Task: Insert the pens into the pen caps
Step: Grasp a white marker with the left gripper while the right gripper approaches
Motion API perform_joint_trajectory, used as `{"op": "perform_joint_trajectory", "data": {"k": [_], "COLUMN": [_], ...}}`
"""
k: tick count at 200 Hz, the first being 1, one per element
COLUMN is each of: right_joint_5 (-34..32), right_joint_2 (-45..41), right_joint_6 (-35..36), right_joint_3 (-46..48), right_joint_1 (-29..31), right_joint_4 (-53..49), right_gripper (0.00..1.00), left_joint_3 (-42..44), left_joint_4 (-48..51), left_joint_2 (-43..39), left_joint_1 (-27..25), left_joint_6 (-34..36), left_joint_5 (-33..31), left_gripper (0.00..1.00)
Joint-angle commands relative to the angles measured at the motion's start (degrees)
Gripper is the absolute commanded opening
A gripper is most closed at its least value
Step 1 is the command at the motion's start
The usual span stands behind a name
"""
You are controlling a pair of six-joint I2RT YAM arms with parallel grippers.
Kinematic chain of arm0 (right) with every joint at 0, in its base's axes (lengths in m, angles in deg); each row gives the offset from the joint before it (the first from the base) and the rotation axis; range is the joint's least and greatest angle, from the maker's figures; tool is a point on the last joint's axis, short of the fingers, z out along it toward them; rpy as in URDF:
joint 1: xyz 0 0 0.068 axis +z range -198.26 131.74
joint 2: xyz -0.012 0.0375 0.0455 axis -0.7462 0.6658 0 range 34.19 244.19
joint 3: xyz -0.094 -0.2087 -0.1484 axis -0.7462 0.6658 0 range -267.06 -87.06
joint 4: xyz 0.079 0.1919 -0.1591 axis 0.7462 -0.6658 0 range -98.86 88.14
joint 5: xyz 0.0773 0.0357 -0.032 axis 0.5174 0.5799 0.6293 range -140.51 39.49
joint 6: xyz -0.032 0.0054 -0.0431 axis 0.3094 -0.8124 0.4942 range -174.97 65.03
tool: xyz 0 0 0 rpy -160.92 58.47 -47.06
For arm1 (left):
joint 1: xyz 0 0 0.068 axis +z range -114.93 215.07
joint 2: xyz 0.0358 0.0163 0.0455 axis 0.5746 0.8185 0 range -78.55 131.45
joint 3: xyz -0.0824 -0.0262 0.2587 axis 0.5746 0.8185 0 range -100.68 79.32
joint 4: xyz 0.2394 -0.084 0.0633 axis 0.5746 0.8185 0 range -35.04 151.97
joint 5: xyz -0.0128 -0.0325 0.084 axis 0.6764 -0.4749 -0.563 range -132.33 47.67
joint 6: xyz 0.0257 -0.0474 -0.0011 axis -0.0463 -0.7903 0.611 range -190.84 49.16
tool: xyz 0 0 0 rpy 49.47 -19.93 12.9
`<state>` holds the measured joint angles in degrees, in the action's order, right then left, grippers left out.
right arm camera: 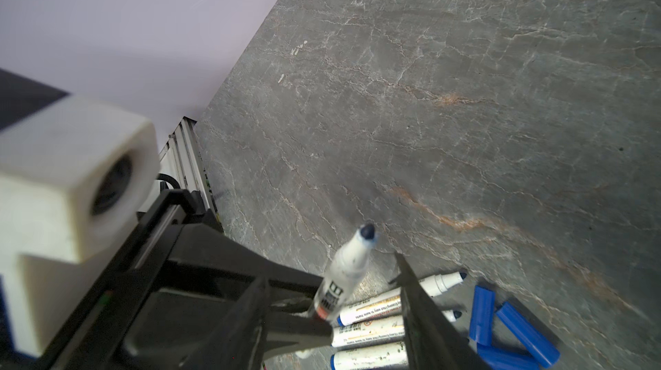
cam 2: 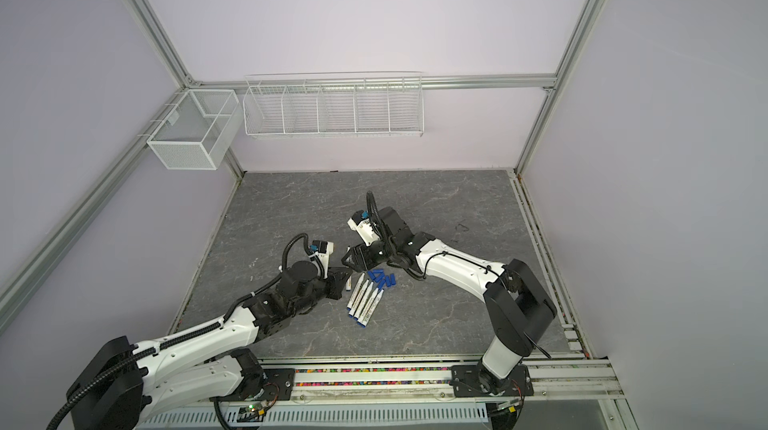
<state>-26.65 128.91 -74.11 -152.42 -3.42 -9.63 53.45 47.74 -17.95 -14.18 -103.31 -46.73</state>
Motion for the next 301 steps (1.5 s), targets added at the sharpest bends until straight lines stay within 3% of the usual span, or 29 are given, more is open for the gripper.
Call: {"op": "perform_joint_trajectory", "data": {"k": [1,66,92,101,118,138,199,301], "right_joint_5": [0.36,2.53,4.2,4.84,6.91,8.23,9.94,11.05], "right_joint_2": [1.11,2.01,0.98,0.38,-0.68,-1.71,-3.26,-3.67], "right_joint_6": [0.11,-0.8,-2.33,-3.38,-5.51,-6.7,-5.75,-3.96], "right_joint_3": [-1.04,-1.04,0.19,0.85,2.19,3.2,3.93,3.84], "right_joint_1": [0.3,0.08,-0.95,-1.62,-2.92,-3.89,-4.1,-4.14], "right_joint_4": [1.08,2.12,3.96,4.91,7.46,8.82,7.91,5.62], "right_gripper": [0.55,0.25,0.22,0.22,0.22,0.2,0.19,0.17], "left_joint_3": [0.19,0.29,0.7,0.79,0.92,1.39,-0.14,-4.65], "left_joint_4": [-1.83,-2.21,-2.46,-2.27,-1.93,-3.14,-4.97,-4.36], "left_joint_2": [-1.23,-1.31,-1.41,-1.45,-1.48,-0.85,1.48,5.19], "left_joint_1": [-0.75,-1.15,-1.21,-1.2,-1.19,-1.15,-1.14,-1.11], "left_joint_6": [1.09,1.4,0.8,0.5,0.1,-0.31,1.28,5.31], "left_joint_5": [0.33,0.26,-0.03,-0.56,-1.3,-1.79,1.06,0.58], "left_gripper": [0.0,0.0,0.0,0.17,0.37,0.44,0.45,0.38]}}
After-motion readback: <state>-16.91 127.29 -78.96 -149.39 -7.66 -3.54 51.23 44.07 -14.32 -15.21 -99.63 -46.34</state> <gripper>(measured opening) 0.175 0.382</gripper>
